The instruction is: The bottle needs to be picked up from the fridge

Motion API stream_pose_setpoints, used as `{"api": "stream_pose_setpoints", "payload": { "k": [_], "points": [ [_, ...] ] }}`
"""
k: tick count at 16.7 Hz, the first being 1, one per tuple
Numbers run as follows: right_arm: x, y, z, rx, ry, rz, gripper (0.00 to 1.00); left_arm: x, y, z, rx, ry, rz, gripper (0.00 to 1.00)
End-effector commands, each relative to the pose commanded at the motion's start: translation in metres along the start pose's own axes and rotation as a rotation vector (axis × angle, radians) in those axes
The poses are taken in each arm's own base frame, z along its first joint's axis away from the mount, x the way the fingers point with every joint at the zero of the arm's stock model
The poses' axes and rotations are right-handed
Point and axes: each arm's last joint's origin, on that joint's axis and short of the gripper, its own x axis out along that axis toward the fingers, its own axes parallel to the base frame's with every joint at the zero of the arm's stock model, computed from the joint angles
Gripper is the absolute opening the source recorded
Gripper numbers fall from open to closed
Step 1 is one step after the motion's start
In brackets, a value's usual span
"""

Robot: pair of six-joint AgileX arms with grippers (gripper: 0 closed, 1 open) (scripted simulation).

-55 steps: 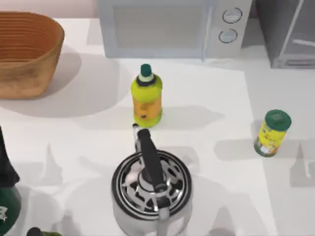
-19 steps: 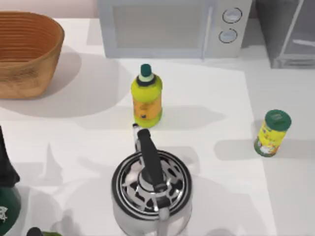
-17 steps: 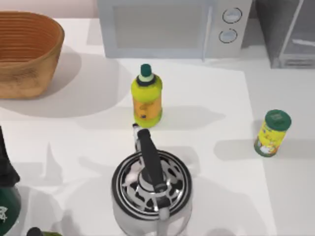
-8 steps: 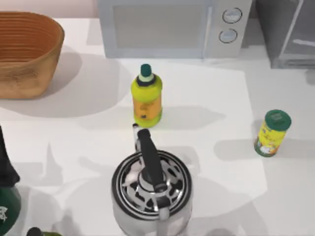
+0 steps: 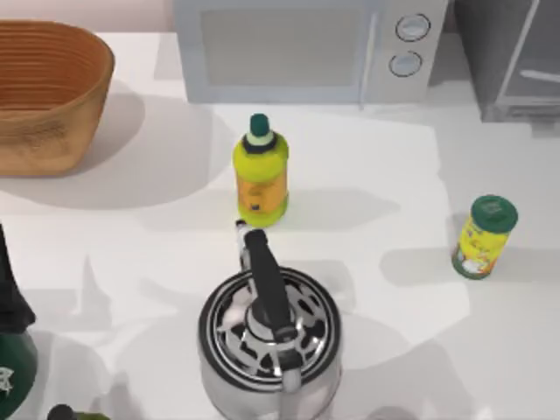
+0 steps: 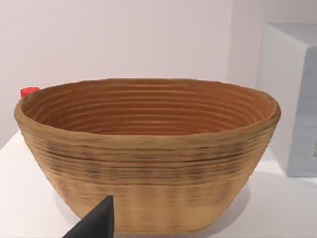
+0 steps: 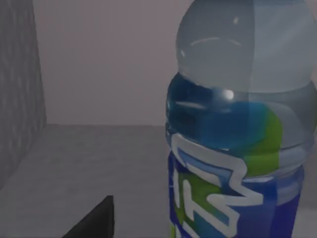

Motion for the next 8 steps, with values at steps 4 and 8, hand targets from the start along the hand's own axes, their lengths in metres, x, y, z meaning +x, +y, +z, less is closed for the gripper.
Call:
{"api": "stream_pose_setpoints", "payload": {
  "k": [4,8],
  "points": [
    [0.016,0.0,-0.004,0.002,0.011,0.003,1.0,0.0,0.0,0.0,0.0,0.0,0.0,1.0],
    [0.052,0.001,-0.001,-0.001,-0.004,0.003,1.0,0.0,0.0,0.0,0.0,0.0,0.0,1.0]
  ]
}}
